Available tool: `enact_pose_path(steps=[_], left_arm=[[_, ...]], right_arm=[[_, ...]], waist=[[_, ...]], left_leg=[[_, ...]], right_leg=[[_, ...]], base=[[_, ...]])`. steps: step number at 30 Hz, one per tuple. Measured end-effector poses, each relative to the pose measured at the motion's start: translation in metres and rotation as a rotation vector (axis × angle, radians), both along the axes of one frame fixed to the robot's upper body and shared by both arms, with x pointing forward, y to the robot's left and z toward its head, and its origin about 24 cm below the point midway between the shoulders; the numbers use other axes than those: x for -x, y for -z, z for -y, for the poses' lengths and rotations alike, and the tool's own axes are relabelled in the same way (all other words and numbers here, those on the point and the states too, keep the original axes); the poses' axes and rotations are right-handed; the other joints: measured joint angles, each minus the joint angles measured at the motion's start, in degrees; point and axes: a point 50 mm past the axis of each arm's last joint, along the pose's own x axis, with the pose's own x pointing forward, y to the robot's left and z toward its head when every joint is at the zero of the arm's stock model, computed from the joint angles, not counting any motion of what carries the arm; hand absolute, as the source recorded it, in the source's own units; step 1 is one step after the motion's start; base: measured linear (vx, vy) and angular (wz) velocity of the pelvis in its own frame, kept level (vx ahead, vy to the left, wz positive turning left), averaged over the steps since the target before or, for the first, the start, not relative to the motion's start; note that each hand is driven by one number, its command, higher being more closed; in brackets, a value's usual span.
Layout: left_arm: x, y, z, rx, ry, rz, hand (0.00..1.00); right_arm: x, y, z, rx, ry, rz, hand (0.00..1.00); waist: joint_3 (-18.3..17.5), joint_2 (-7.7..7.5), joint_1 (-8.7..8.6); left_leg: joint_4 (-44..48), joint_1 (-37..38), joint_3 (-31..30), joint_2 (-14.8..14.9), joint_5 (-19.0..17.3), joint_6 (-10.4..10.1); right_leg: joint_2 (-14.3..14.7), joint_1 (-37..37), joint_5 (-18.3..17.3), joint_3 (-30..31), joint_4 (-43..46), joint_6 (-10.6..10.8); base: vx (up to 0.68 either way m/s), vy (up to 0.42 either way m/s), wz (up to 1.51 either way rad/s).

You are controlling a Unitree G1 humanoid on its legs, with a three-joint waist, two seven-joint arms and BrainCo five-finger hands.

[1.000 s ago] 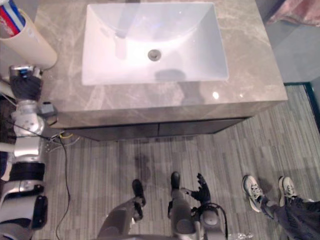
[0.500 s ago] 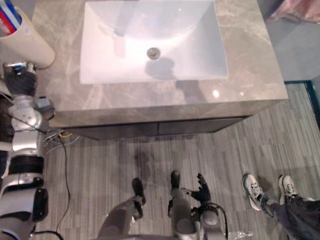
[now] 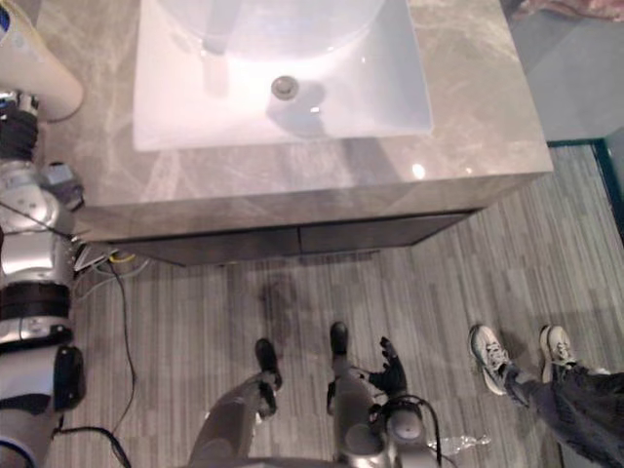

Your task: Organize washtable

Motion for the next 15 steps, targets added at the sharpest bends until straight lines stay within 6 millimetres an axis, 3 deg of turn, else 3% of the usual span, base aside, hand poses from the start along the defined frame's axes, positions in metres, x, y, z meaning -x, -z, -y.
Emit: enact_pose_path(steps=[7,15], left_arm=[[-0.001,-0.017,-0.001,-0.013,-0.005,0.038,1.0],[-0.003,-0.017,-0.002,-0.007,-0.009,0.026,1.0]], right_arm=[[-0.003,-0.003,0.0,-0.001,0.0,0.02,0.0],[-0.003,-0.006,-0.001,-0.002,0.001,0.031,0.0]], waist=[[0.18,-0.32,-0.06],[0.2,-0.35,-0.03]], left_leg=[[1.31,-1.15,0.4,0.13,-0.07,0.08],[3.15,-1.95,0.31,0.38,-1.37,0.01]], right_leg=[[-0.04,-0.76,0.16,0.33,-0.04,-0.08],[-0.06,-0.76,0.38,0.43,-0.01,0.25]], base=[[0.0,-0.005,-0.04],[0.0,0.001,0.0]])
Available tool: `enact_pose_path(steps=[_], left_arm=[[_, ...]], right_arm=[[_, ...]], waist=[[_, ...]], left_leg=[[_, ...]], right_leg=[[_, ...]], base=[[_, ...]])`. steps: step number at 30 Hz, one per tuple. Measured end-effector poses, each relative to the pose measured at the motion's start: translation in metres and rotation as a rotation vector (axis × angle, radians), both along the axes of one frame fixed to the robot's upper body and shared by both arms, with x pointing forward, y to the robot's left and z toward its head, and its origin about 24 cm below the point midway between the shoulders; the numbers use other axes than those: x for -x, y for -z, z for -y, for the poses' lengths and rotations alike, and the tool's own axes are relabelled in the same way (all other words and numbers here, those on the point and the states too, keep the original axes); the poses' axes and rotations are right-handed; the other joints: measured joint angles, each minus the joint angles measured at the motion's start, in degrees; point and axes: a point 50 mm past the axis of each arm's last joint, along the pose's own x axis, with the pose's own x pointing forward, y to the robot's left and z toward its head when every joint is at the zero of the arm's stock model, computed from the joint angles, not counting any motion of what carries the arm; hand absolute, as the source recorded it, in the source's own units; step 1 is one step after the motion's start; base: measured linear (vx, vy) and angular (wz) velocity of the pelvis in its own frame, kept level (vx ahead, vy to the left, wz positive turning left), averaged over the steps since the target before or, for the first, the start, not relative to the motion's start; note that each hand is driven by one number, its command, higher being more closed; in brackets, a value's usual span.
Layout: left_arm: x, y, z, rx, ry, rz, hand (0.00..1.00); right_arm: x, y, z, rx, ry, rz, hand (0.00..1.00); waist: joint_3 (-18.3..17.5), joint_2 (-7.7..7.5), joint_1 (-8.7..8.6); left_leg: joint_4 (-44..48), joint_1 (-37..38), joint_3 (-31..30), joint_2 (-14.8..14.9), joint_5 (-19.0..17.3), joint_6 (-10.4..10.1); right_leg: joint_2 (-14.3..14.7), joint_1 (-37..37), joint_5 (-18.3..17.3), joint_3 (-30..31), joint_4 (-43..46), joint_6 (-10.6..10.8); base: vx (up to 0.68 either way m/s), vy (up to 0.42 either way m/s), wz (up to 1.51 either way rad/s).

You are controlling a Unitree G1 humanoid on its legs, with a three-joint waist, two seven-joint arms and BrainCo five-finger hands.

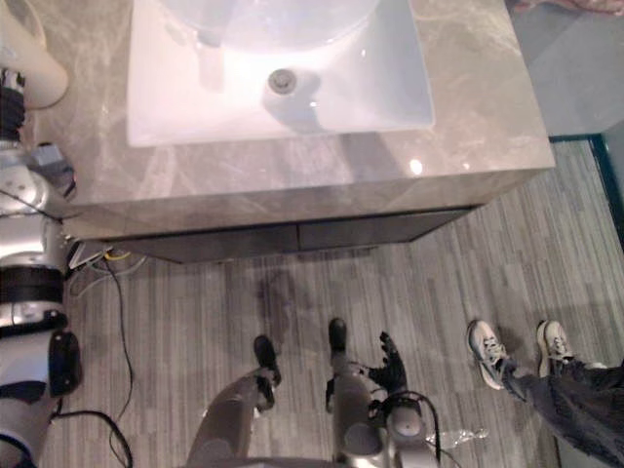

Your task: Organize washtable

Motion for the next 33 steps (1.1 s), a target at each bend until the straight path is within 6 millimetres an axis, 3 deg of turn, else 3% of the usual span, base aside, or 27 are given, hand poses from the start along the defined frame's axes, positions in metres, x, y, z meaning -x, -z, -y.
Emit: enact_pose_path(steps=[5,20,33], left_arm=[[0.0,0.0,0.0,0.001,-0.001,0.0,1.0],[0.0,0.0,0.0,0.002,-0.002,0.0,1.0],[0.001,0.002,-0.003,0.016,-0.011,-0.013,1.0]], right_arm=[[0.009,0.004,0.001,0.0,0.008,-0.026,0.0],[0.01,0.004,0.001,0.001,0.008,-0.028,0.0],[0.012,0.005,0.002,0.009,0.021,-0.032,0.0]], waist=[[0.0,0.0,0.04],[0.0,0.0,0.11],[-0.06,0.02,0.67]], left_leg=[[0.32,-0.32,-0.02,0.16,-0.12,-0.03],[0.86,-1.42,-1.51,0.98,-0.65,-0.09],[-4.23,0.74,-2.87,0.69,2.48,-0.92]], right_leg=[[0.08,-0.17,0.01,-0.04,0.0,0.02],[0.63,-0.19,1.16,-0.52,0.04,1.59],[1.01,0.41,1.59,-1.51,0.08,1.08]], base=[[0.0,0.0,0.0],[0.0,0.001,0.03],[0.02,-0.008,0.06]])
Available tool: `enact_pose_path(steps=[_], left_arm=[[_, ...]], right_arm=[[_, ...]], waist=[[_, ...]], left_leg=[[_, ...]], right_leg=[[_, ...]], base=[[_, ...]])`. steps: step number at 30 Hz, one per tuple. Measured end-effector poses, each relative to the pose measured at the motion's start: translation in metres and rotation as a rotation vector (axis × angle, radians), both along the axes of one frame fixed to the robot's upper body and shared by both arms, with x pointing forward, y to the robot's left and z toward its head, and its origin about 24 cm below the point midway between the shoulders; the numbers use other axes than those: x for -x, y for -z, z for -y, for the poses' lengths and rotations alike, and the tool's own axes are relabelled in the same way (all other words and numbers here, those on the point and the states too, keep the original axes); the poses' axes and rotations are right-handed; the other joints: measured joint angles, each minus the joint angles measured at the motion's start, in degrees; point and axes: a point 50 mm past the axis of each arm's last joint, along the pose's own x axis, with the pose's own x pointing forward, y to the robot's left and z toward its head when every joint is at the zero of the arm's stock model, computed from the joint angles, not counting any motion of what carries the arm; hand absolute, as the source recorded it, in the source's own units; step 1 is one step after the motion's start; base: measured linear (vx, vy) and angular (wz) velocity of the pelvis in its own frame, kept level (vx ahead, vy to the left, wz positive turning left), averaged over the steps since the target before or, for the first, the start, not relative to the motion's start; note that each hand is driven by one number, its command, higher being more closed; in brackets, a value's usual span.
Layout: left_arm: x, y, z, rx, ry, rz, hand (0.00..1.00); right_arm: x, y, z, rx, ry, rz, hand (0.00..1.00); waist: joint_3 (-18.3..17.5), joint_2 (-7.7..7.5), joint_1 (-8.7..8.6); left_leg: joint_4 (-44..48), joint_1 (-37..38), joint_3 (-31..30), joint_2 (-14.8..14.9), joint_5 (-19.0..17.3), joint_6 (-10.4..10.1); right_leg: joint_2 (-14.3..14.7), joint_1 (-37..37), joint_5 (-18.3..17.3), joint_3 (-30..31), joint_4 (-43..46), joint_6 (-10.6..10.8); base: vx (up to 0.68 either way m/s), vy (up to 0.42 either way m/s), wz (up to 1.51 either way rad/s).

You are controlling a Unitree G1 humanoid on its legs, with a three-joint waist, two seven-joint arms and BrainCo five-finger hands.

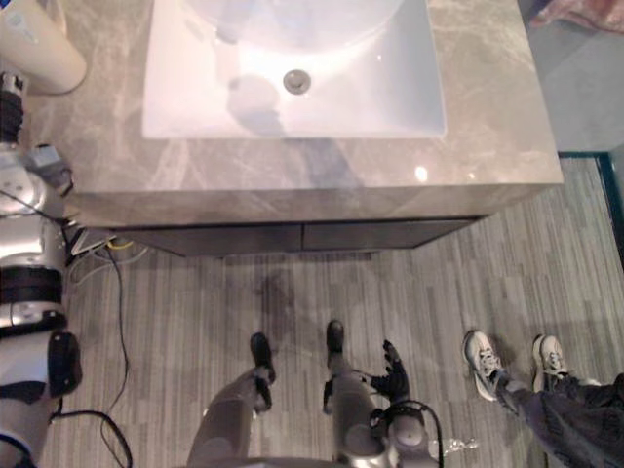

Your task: Organize washtable

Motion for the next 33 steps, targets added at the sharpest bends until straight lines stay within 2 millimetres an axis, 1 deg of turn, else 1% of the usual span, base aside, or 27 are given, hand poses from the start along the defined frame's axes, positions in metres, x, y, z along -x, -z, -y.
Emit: enact_pose_path(steps=[7,10,13,14,15,20,24,28,33], left_arm=[[0.0,0.0,0.0,0.0,0.0,-0.002,1.0],[0.0,-0.001,-0.001,-0.002,-0.001,0.0,1.0],[0.0,-0.008,-0.004,-0.005,-0.012,0.008,1.0],[0.001,-0.011,-0.006,-0.008,-0.019,0.009,1.0],[0.001,-0.016,-0.005,-0.008,-0.019,0.02,1.0],[0.002,-0.028,-0.007,-0.016,-0.024,0.045,1.0],[0.002,-0.038,-0.004,-0.015,-0.018,0.075,1.0],[0.0,-0.04,-0.008,-0.001,-0.027,0.066,1.0],[-0.003,-0.042,-0.009,0.029,-0.025,0.054,1.0]], right_arm=[[0.0,0.0,0.0,0.0,0.0,-0.001,0.0],[0.0,0.0,0.0,0.0,0.0,-0.001,0.0],[0.0,0.0,-0.001,-0.001,-0.001,-0.001,0.0],[0.0,0.0,-0.001,-0.001,-0.003,-0.001,0.0],[0.0,0.0,-0.001,-0.001,-0.004,-0.002,0.0],[0.0,-0.001,-0.002,-0.002,-0.005,0.003,0.0],[-0.004,-0.006,-0.003,-0.006,-0.005,0.032,0.0],[-0.005,-0.007,-0.004,-0.006,-0.005,0.039,0.0],[-0.005,-0.007,-0.004,-0.007,-0.005,0.037,0.0]], waist=[[-0.09,0.01,-0.11],[-0.13,-0.01,-0.24],[-0.14,-0.03,-0.27],[-0.14,-0.02,-0.31],[-0.15,-0.03,-0.27],[-0.16,-0.04,-0.23],[-0.23,-0.06,-0.06],[-0.63,-0.05,0.11],[-1.5,-0.04,0.41]], left_leg=[[-1.2,0.71,0.0,0.03,0.69,-0.05],[-1.99,0.97,0.04,0.07,1.14,-0.11],[-2.55,0.92,0.3,0.41,1.62,-0.19],[-2.53,0.95,0.4,0.76,1.64,-0.21],[-2.53,0.94,0.45,1.01,1.66,-0.25],[-2.74,0.78,0.7,1.22,1.75,-0.27],[-2.8,0.68,0.97,2.37,2.09,-0.8],[-3.09,0.67,1.16,3.05,2.43,-1.32],[-3.99,0.7,1.18,3.09,2.68,-1.66]], right_leg=[[0.15,0.14,0.04,0.04,-0.01,-0.06],[0.35,-0.05,0.51,0.04,-0.02,-0.65],[0.72,-0.57,1.54,0.21,-0.12,-0.32],[1.04,-0.61,2.14,0.23,-0.18,-0.74],[1.23,-0.62,2.5,0.23,-0.29,-0.67],[1.39,-0.65,2.52,0.35,-0.81,-0.66],[2.35,-0.77,2.86,0.35,-0.82,-0.6],[3.06,-1.03,2.86,0.38,-0.84,-0.6],[3.18,-1.32,2.86,0.37,-0.95,-0.6]], base=[[0.0,0.0,0.0],[0.01,-0.002,-0.01],[0.01,-0.005,-0.07],[0.01,-0.005,-0.06],[0.02,-0.005,-0.04],[0.02,-0.007,-0.01],[0.04,-0.041,-0.03],[0.04,-0.045,-0.05],[0.02,-0.017,0.0]])
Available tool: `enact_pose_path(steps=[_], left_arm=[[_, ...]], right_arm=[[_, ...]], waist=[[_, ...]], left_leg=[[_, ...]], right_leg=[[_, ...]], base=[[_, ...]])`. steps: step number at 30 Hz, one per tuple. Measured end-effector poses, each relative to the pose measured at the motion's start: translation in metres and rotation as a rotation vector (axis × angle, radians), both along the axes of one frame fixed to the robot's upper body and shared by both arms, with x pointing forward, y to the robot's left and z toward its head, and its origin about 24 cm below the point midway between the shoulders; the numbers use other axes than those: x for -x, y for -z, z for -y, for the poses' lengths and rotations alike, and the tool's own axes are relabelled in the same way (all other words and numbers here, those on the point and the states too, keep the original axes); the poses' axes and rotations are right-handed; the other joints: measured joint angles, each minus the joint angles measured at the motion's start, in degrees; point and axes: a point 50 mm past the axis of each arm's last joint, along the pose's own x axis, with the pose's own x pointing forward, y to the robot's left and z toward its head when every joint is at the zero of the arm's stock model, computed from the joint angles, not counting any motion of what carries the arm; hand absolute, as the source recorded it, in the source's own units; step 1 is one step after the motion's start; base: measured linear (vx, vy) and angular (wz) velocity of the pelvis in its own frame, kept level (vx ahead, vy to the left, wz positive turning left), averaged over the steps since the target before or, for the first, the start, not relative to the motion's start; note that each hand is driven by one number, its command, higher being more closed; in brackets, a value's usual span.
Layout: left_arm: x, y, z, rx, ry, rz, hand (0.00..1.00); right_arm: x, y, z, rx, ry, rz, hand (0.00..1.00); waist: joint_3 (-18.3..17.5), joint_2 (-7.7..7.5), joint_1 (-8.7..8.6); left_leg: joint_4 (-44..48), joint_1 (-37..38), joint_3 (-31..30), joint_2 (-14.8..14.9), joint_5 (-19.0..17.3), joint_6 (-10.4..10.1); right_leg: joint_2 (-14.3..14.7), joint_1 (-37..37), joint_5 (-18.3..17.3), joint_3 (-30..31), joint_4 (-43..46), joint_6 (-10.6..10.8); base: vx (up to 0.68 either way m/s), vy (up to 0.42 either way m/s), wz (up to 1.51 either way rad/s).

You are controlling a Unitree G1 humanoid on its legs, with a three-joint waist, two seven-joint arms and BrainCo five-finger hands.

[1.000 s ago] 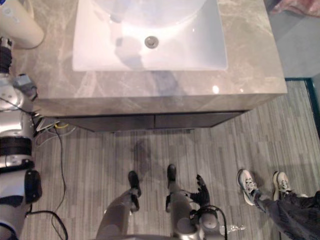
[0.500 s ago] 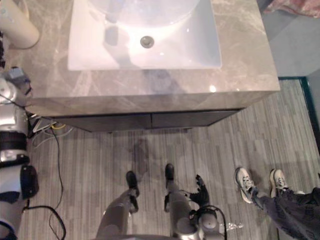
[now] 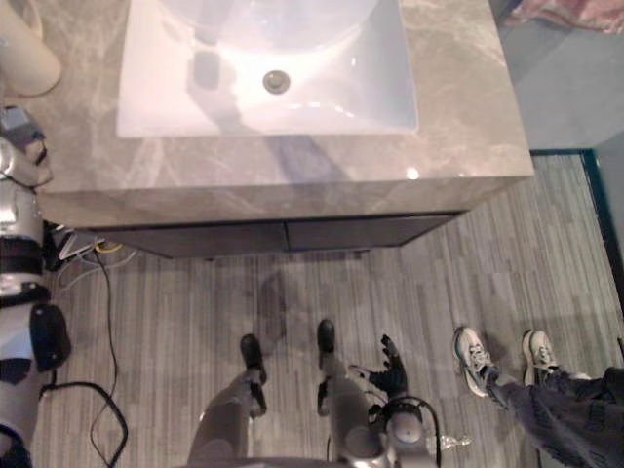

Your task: Organize washtable

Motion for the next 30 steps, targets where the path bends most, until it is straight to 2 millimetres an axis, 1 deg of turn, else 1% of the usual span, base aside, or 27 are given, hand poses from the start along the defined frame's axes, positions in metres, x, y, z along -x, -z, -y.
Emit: enact_pose_path(steps=[2,6,10,14,15,16,17,19,21,24,28,30], left_arm=[[-0.001,-0.001,-0.001,0.015,0.001,-0.001,1.0],[-0.002,0.001,-0.002,0.021,-0.001,-0.01,1.0],[-0.003,0.002,-0.002,0.027,-0.003,-0.017,1.0],[-0.002,0.002,-0.003,0.029,-0.004,-0.016,1.0],[-0.002,0.002,-0.003,0.031,-0.005,-0.018,1.0],[-0.002,0.002,-0.003,0.032,-0.005,-0.021,1.0],[-0.002,0.002,-0.003,0.032,-0.006,-0.019,1.0],[-0.003,0.002,-0.003,0.033,-0.005,-0.021,1.0],[-0.003,0.002,-0.003,0.033,-0.005,-0.021,1.0],[-0.004,0.003,-0.001,0.036,-0.001,-0.024,1.0],[-0.006,0.006,0.002,0.042,0.006,-0.029,1.0],[-0.008,0.012,0.007,0.05,0.022,-0.035,1.0]], right_arm=[[0.0,0.0,0.0,0.0,0.0,-0.001,0.0],[0.0,0.0,0.0,-0.001,0.0,-0.003,0.0],[0.0,0.0,-0.001,-0.001,-0.001,-0.003,0.0],[-0.001,0.0,0.0,0.0,-0.003,0.001,0.0],[-0.002,-0.001,-0.001,0.0,-0.003,0.003,0.0],[-0.003,-0.001,-0.001,0.0,-0.004,0.003,0.0],[-0.003,0.0,-0.001,-0.001,-0.003,-0.001,0.0],[-0.004,-0.001,0.002,0.006,0.0,-0.004,0.0],[-0.002,0.0,0.003,0.008,0.002,-0.009,0.0],[-0.002,0.0,0.004,0.009,0.008,-0.01,0.0],[0.0,0.003,0.002,0.003,0.009,-0.024,0.0],[0.001,0.005,0.003,0.003,0.009,-0.038,0.0]], waist=[[-0.09,0.02,0.31],[-0.48,-0.03,0.39],[-0.53,-0.06,0.73],[-0.59,-0.18,0.74],[-0.74,-0.42,0.81],[-0.93,-0.73,0.78],[-1.3,-1.35,0.77],[-1.29,-1.37,0.65],[-1.29,-1.37,0.65],[-1.31,-1.46,0.78],[-1.44,-1.84,0.71],[-1.57,-2.06,0.73]], left_leg=[[-0.07,0.0,0.0,0.01,0.0,0.0],[-0.68,0.04,0.0,0.13,0.0,0.0],[-0.93,-0.01,0.02,0.76,0.0,-0.01],[-2.45,0.07,0.01,0.94,0.63,-0.95],[-3.04,0.03,0.28,0.84,0.99,-1.42],[-3.31,0.06,0.75,0.7,1.84,-1.57],[-3.71,0.19,1.09,0.25,3.21,-1.79],[-5.18,0.88,1.75,-0.26,4.8,-2.19],[-5.48,0.91,2.08,-0.3,6.01,-1.99],[-6.26,0.95,1.9,-1.15,6.58,-1.47],[-6.88,1.87,1.07,-2.42,6.7,-1.06],[-6.89,2.88,0.7,-3.3,6.04,-0.61]], right_leg=[[0.0,-0.01,0.0,0.0,0.0,0.0],[0.0,-0.05,0.0,-0.07,0.0,0.0],[0.49,-0.05,0.11,-0.2,0.03,-0.15],[0.83,-0.6,0.13,-0.19,0.03,-0.18],[0.83,-1.09,0.03,-0.18,0.0,-0.13],[0.68,-1.13,-1.13,-0.16,-0.07,-0.19],[0.34,-1.16,-2.97,-0.25,-0.13,-1.6],[0.12,-1.27,-3.23,-0.98,-0.09,-1.99],[-0.05,-1.24,-3.22,-1.69,-0.01,-1.97],[-0.99,-1.14,-3.15,-2.45,0.04,-1.86],[-2.42,-0.12,-2.9,-2.96,0.15,-1.46],[-3.28,1.05,-3.15,-3.15,0.14,-1.12]], base=[[0.01,-0.016,0.03],[0.0,-0.009,0.08],[0.0,-0.012,0.05],[0.0,-0.012,0.02],[-0.02,-0.018,-0.05],[-0.02,-0.019,-0.06],[-0.03,-0.027,-0.04],[-0.04,-0.019,0.01],[-0.03,0.012,0.09],[0.0,0.053,0.15],[0.03,0.074,0.15],[0.03,0.08,0.09]])
